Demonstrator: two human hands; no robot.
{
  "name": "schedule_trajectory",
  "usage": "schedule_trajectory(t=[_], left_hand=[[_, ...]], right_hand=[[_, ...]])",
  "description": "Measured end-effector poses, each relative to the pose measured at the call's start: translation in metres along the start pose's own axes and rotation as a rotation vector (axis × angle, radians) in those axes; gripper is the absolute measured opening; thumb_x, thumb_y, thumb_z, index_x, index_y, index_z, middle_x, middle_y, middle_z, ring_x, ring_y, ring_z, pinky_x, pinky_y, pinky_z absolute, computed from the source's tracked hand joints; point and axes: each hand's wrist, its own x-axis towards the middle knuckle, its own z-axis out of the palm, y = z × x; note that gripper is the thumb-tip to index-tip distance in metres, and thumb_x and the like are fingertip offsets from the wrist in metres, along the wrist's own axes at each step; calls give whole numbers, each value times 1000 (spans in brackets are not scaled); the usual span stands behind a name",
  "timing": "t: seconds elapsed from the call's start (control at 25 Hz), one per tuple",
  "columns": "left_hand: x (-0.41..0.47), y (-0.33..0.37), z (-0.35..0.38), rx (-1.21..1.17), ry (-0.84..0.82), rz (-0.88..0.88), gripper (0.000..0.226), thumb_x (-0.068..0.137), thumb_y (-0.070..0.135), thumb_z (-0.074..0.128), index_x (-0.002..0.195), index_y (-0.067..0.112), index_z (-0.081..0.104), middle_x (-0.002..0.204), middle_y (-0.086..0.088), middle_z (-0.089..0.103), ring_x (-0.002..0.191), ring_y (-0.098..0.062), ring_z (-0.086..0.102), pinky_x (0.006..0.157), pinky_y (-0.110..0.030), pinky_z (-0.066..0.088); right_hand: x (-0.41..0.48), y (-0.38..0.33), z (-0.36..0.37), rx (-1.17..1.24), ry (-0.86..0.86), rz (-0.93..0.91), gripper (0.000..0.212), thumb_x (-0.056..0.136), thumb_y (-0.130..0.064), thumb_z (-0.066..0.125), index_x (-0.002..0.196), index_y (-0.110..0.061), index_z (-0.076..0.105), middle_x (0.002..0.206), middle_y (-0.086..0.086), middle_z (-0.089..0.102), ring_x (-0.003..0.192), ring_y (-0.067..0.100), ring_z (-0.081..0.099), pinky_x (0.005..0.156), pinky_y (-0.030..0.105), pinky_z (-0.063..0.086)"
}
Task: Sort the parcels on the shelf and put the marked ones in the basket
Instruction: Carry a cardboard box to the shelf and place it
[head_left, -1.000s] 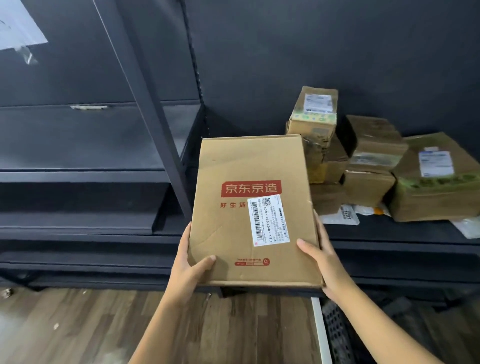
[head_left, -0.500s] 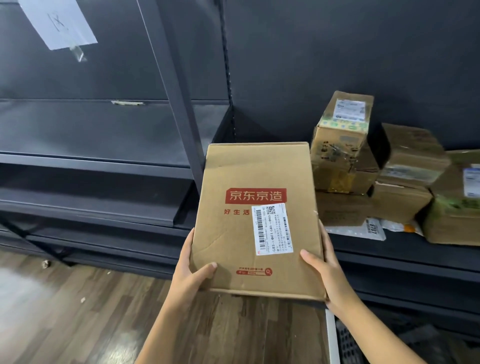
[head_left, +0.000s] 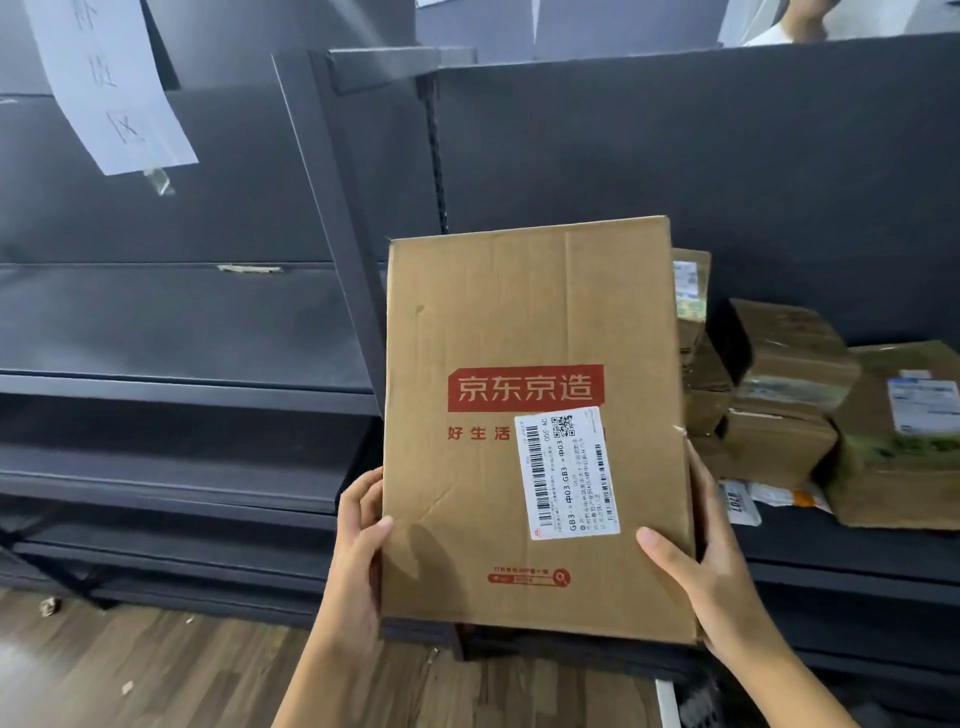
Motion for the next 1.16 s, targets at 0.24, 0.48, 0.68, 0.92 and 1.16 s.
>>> schedule_trajectory(t=[0.24, 0.48, 0.68, 0.92, 1.16], left_hand=[[23, 22, 19, 137, -40, -74, 44, 81, 59, 42, 124, 59, 47, 138, 18, 48, 124, -7, 48, 99, -37, 42], [21, 22, 23, 140, -14, -105, 31, 93, 58, 28, 115, 60, 50, 125, 15, 57, 110, -9, 59, 77, -28, 51], [13, 17, 18, 10, -130, -67, 42, 87, 55, 52, 129, 50, 45, 124, 17, 61, 104, -7, 65, 70, -24, 57], [16, 14, 13, -85, -203, -9, 52, 72, 23, 64, 118, 43, 52, 117, 6, 64, 96, -17, 67, 70, -32, 57], [33, 23, -1, -30, -350, -96, 86, 62, 24, 74, 134, 53, 37, 127, 5, 59, 110, -24, 62, 76, -36, 56]], right_hand=[[19, -12, -13, 25, 2, -24, 73, 76, -34, 73, 131, -59, 32, 131, -18, 50, 117, 0, 54, 76, 17, 54], [32, -7, -10, 55, 94, 20, 56, 77, -39, 57, 125, -59, 36, 124, -26, 39, 106, -20, 50, 82, 17, 49], [37, -6, -20, 42, 33, -33, 56, 80, -34, 67, 122, -63, 44, 123, -26, 44, 121, 1, 49, 91, 24, 52], [52, -15, -33, 58, -23, -32, 46, 74, -18, 52, 111, -42, 41, 112, -4, 56, 90, -1, 66, 69, 14, 53], [56, -29, -50, 0, -253, 74, 69, 56, -29, 74, 112, -43, 35, 118, 5, 55, 99, 11, 66, 72, 23, 55]])
